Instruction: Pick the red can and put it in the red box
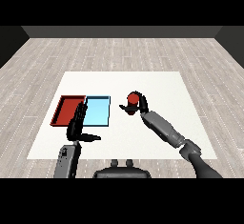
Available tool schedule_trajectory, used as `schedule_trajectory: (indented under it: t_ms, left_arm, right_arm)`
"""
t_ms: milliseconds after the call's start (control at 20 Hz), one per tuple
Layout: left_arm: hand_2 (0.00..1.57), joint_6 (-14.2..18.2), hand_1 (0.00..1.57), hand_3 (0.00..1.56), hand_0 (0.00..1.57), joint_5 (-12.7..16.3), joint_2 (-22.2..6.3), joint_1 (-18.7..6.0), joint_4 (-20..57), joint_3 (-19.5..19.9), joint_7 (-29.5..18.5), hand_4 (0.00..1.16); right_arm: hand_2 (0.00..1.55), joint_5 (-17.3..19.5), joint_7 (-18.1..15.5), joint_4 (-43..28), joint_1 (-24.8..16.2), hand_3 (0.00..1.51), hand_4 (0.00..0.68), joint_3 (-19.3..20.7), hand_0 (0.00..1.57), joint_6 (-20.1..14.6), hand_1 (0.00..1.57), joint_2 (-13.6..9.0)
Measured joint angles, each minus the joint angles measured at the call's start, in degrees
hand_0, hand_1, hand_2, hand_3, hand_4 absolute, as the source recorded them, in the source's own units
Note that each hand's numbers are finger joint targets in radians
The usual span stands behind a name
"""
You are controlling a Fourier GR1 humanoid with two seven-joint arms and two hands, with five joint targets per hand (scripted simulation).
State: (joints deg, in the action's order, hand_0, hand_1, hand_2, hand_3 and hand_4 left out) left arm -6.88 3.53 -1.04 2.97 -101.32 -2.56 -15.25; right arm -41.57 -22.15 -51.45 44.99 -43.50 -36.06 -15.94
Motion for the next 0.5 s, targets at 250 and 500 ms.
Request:
schedule_trajectory:
  t_ms: [250,500]
  left_arm:
    - [0.0,1.24,0.0,0.0,0.0,-0.74,0.72,0.15,-2.59,-3.56,3.65,0.0]
    - [0.0,4.69,0.0,0.0,0.0,-2.11,0.94,-2.4,-2.6,-7.56,7.34,0.0]
  right_arm:
    - [1.47,4.91,5.53,-12.57,-3.86,1.4,0.568,0.19,1.52,-4.95,1.52,-3.81]
    - [1.46,9.85,8.95,-19.82,-7.0,1.4,0.582,2.13,1.49,-5.52,1.49,-6.3]
